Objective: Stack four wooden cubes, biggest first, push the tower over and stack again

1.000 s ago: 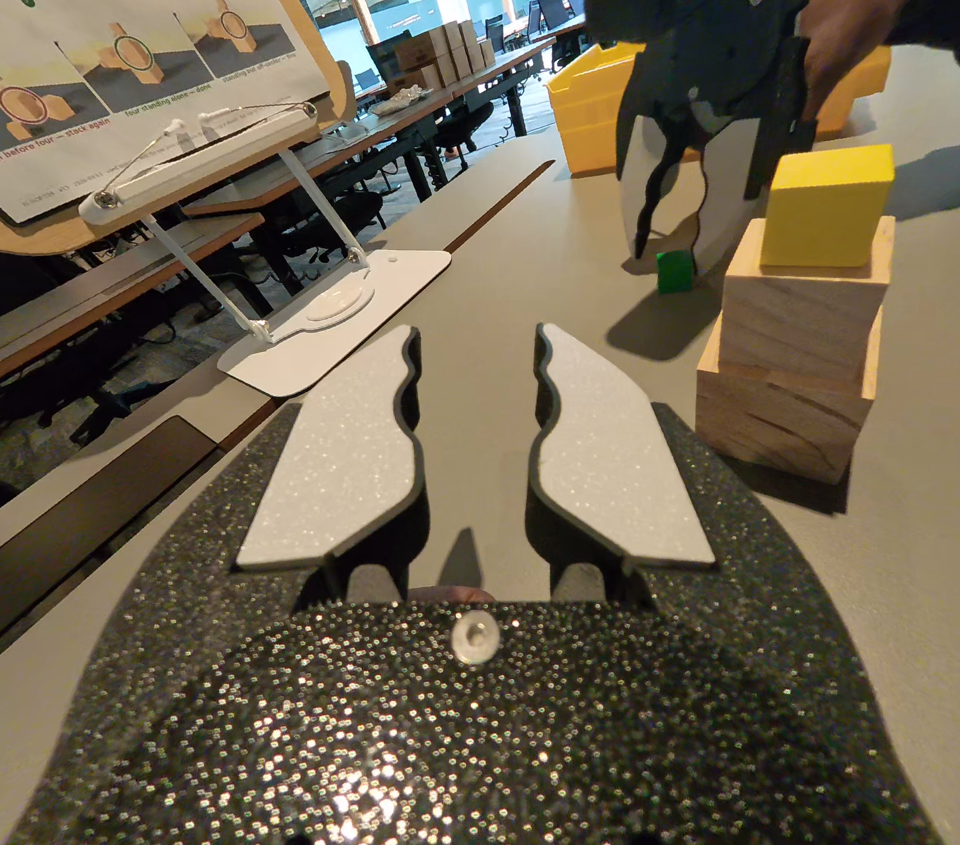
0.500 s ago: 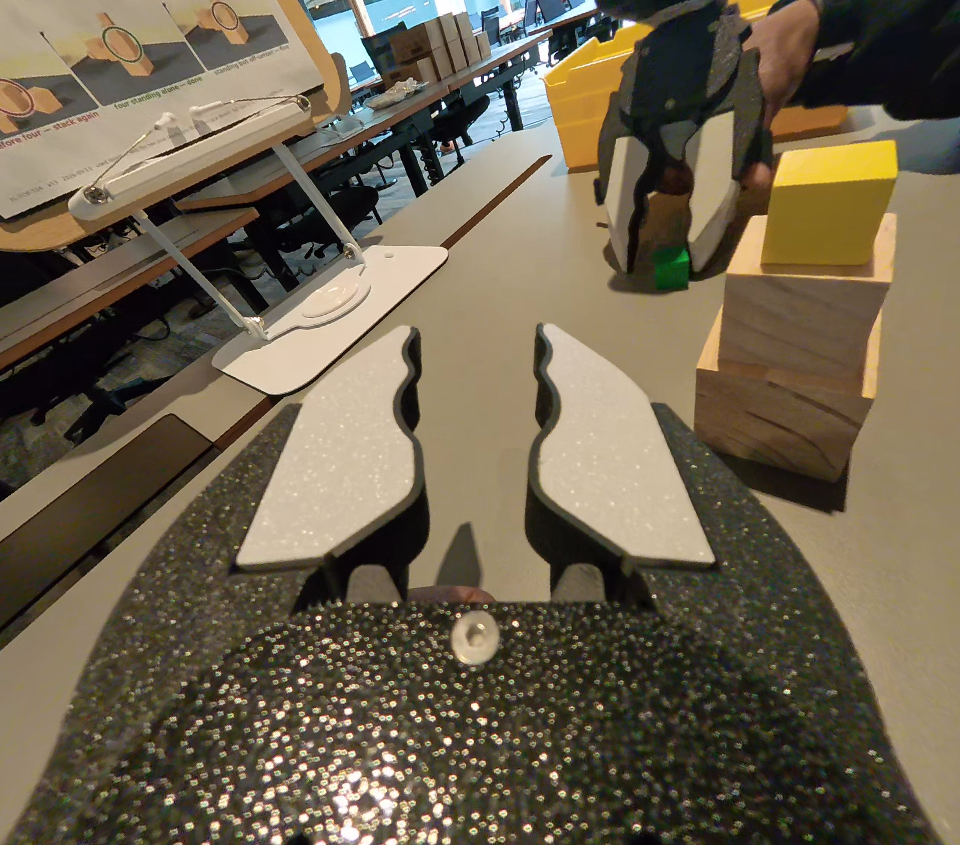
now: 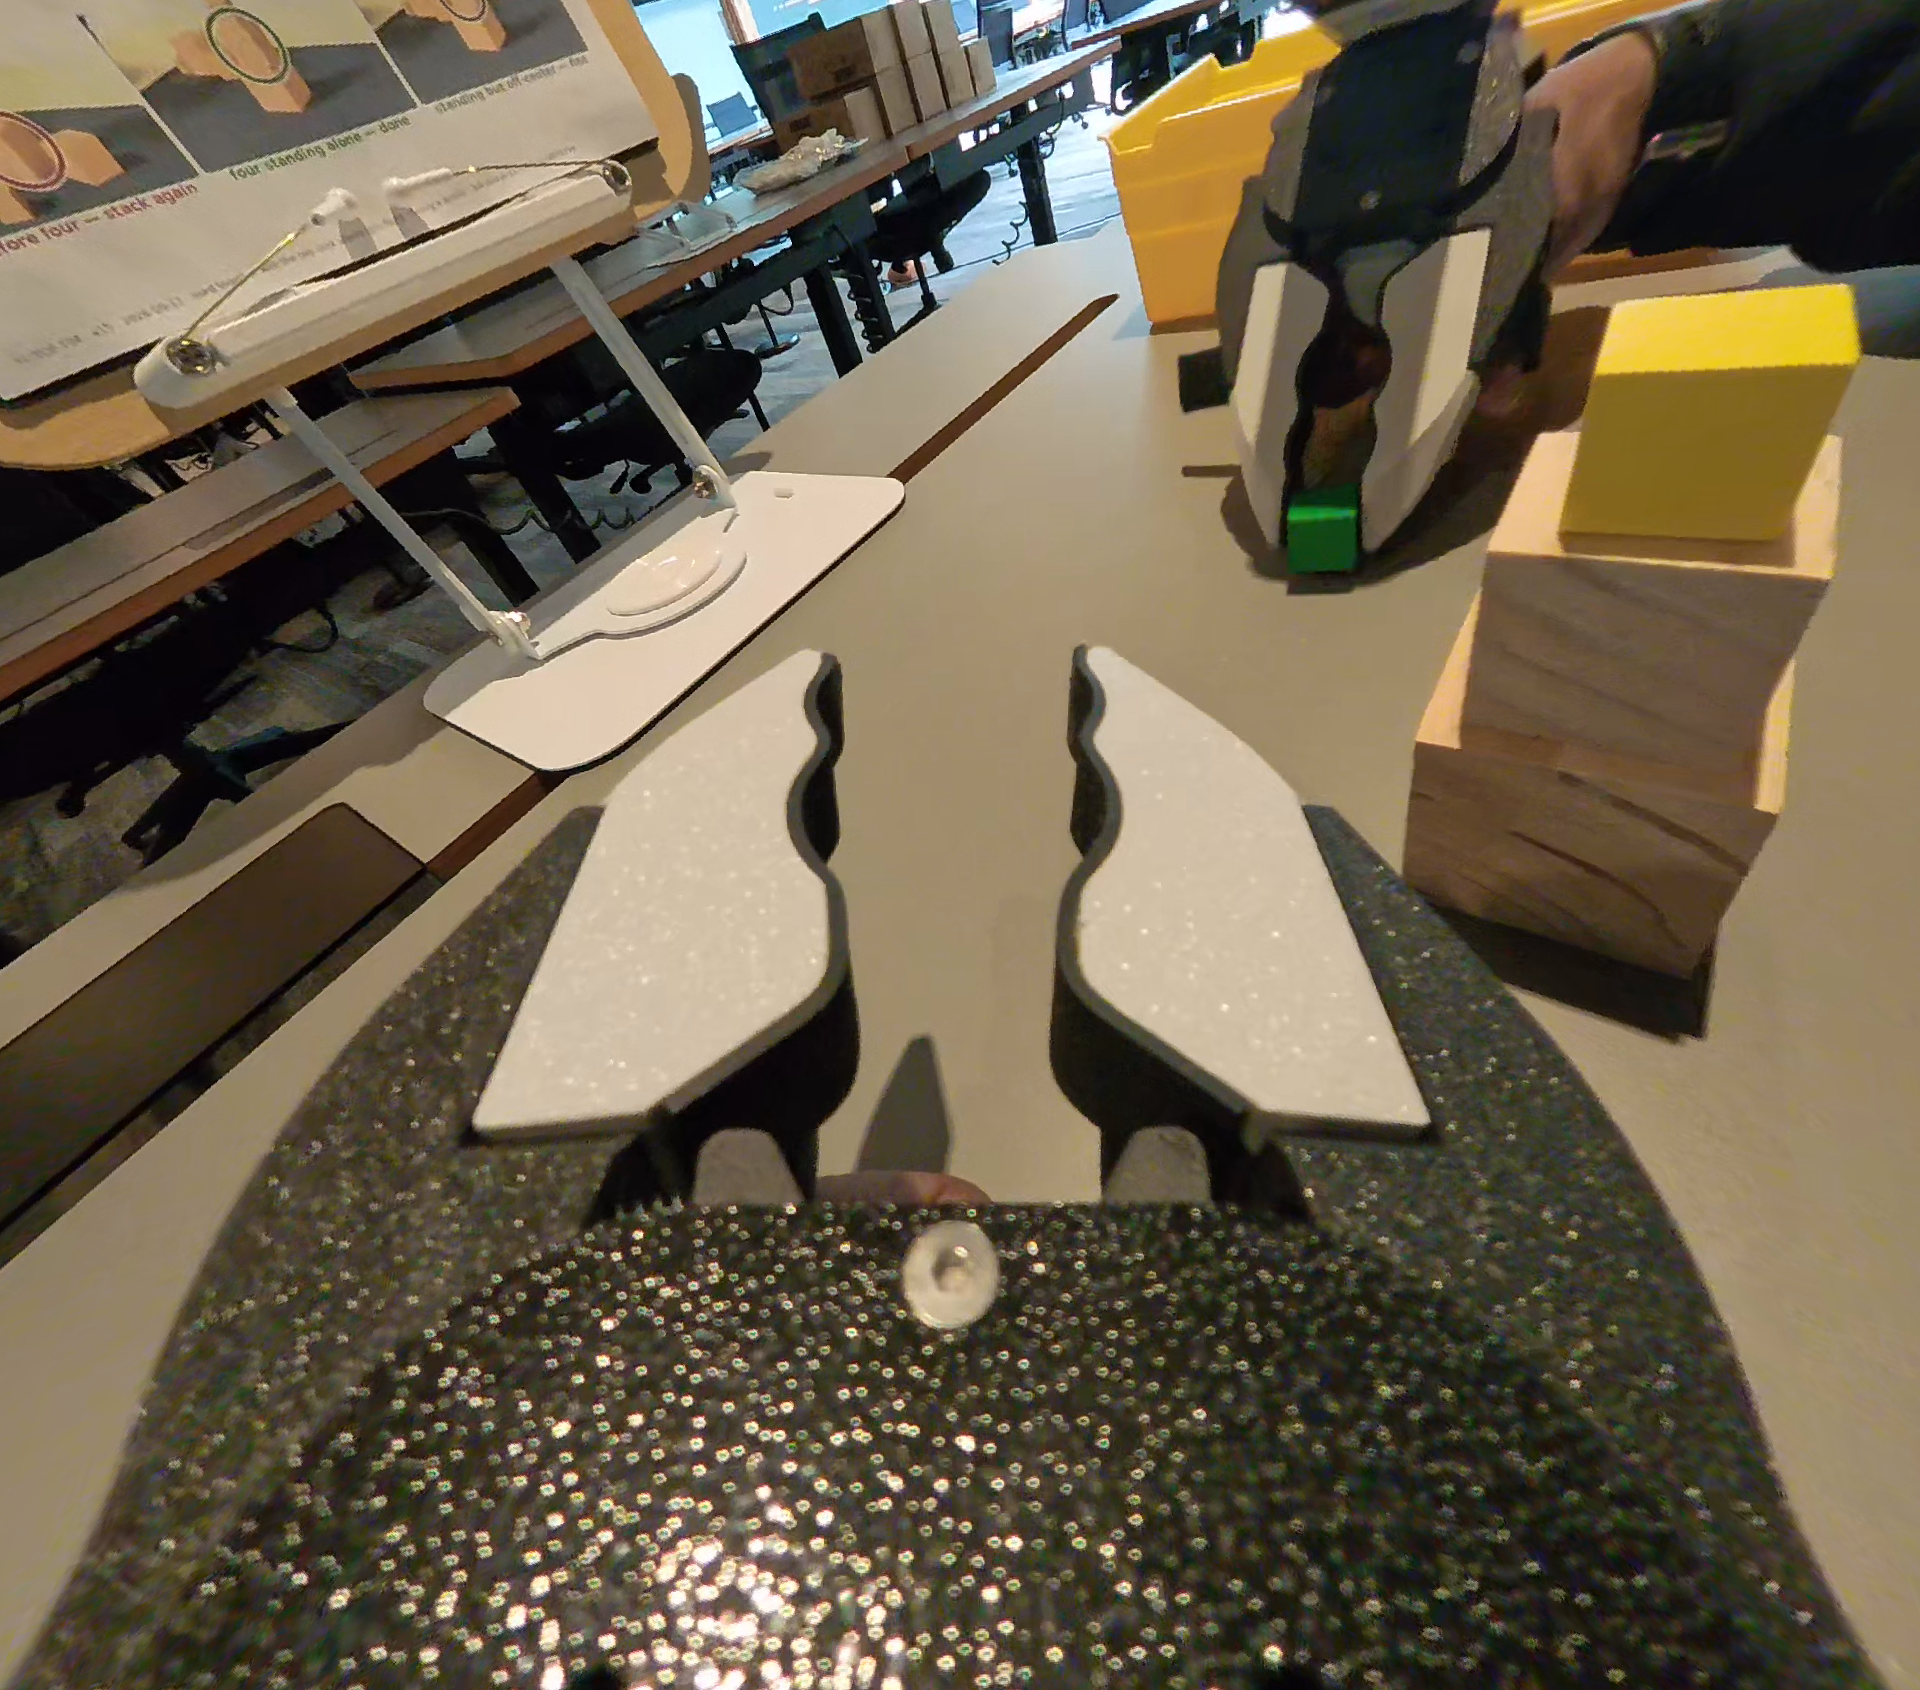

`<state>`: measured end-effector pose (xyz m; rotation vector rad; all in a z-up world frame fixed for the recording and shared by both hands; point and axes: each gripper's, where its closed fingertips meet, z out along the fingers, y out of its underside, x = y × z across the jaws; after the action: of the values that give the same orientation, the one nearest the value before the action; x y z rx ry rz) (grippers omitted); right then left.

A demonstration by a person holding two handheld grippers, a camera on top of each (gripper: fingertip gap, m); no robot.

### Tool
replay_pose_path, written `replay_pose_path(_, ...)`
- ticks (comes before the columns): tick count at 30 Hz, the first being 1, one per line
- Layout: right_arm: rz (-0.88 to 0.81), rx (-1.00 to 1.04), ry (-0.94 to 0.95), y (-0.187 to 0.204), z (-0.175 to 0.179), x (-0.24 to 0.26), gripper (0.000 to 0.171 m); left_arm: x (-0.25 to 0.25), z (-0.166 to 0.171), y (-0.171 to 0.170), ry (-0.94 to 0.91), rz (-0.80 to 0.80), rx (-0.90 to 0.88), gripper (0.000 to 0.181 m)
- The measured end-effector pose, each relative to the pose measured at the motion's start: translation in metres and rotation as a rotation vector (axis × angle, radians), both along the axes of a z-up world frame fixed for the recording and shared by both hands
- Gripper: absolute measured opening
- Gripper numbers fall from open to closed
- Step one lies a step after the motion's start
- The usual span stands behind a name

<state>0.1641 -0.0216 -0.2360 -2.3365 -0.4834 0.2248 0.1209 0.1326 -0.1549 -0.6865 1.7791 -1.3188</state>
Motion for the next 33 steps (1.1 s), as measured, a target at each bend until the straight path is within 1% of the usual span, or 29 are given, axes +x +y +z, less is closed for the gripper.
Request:
replay_pose_path(3,-0.085,0.029,0.057,0.013,0.025,-0.002,0.023,0.003,-0.001,0.002,0.011,0.019,-0.001,0.041)
replay_pose_path(7,-0.214,0.098,0.144,0.039,0.082,-0.026,0.023,0.006,-0.004,0.003,0.027,0.041,0.011,0.041)
replay_pose_path(10,-0.232,0.135,0.128,0.05,0.116,-0.061,0.023,0.007,-0.006,0.003,0.035,0.051,0.028,0.041)
replay_pose_path(13,-0.218,0.139,0.104,0.055,0.133,-0.094,0.023,0.008,-0.008,0.002,0.041,0.056,0.048,0.042)
replay_pose_path(17,-0.215,0.11,0.055,0.057,0.133,-0.11,0.023,0.008,-0.009,0.001,0.036,0.056,0.061,0.042)
replay_pose_path(22,-0.23,0.067,0.035,0.06,0.119,-0.107,0.023,0.008,-0.009,0.001,0.037,0.056,0.066,0.042)
replay_pose_path(33,-0.228,0.039,-0.006,0.063,0.109,-0.109,0.023,0.009,-0.011,-0.001,0.044,0.053,0.077,0.042)
